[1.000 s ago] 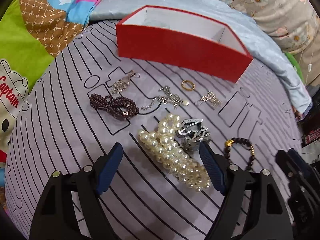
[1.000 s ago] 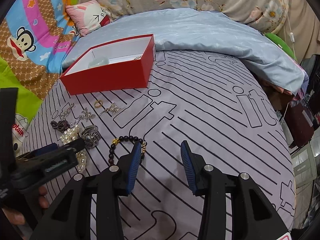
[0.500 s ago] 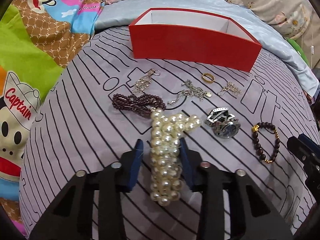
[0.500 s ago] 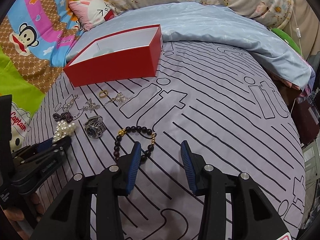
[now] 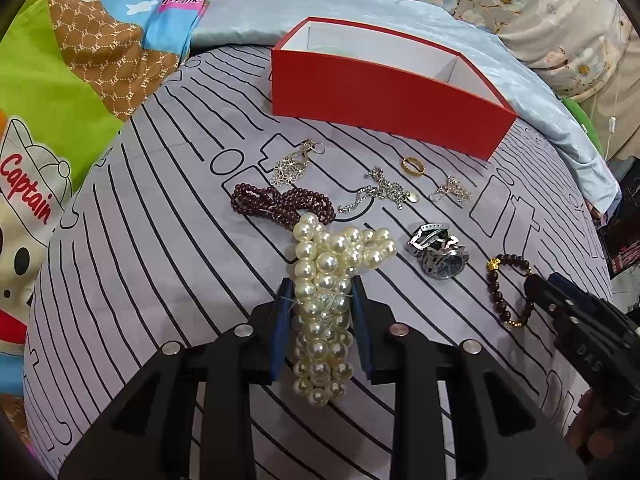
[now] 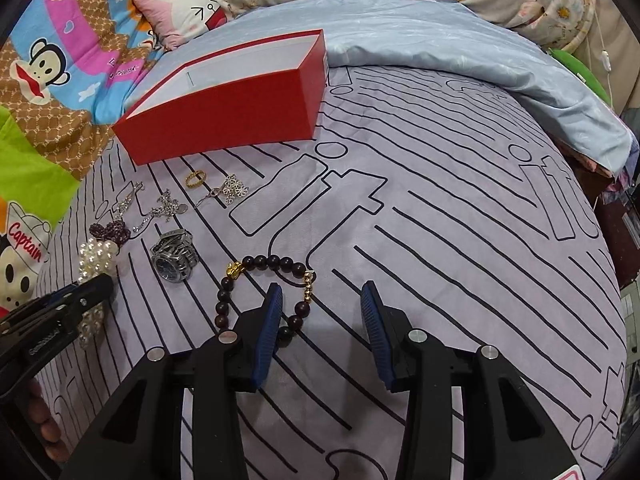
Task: Organize jewelry
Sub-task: 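Grasp the pearl bracelet with the left tool while the right tool approaches the bead bracelet, then lift the pearl bracelet with the left tool while the right tool grasps the bead bracelet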
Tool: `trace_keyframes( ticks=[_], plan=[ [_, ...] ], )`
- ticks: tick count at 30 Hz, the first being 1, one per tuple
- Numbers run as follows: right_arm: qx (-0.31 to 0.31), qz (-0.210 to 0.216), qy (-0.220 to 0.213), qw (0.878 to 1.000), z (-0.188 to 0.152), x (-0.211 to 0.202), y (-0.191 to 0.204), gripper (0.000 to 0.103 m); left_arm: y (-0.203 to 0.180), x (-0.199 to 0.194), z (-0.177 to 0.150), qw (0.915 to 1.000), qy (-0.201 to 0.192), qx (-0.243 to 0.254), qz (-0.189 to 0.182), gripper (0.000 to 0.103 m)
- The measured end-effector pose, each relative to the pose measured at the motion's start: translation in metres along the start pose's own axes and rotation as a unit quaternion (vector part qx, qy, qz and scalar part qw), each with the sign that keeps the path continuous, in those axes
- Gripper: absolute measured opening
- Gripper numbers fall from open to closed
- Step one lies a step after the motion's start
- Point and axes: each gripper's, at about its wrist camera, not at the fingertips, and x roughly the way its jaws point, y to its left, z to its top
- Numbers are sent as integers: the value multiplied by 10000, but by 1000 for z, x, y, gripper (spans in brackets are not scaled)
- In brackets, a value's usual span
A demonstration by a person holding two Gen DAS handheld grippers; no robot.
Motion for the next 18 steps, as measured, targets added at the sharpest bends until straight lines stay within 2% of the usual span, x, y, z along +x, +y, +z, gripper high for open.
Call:
trace_keyframes(
  ticks=[2, 5, 6, 8, 10, 18],
  plan=[
    [-57, -39, -3, 10000, 1, 2, 2, 38, 0, -1, 1, 10000, -17, 8, -19, 27],
    [-145, -110, -18, 9998, 3, 4, 6, 30, -1, -3, 2, 10000, -37, 22, -31, 27],
    [-193, -162, -28, 9997, 3, 5, 7, 25, 0, -4, 2, 10000, -48, -3, -33, 27],
    [-246, -203, -50, 9995, 4, 6, 9, 20, 0, -5, 3, 10000, -49, -20, -50, 27],
    [-247, -175, -48, 9995, 5, 7, 9, 8, 0, -6, 4, 10000, -63, -27, -44, 27],
    [-178, 14, -88, 9998, 8, -3, 11, 6, 7, -15, 9, 9998, -160, -98, -77, 27]
  ],
)
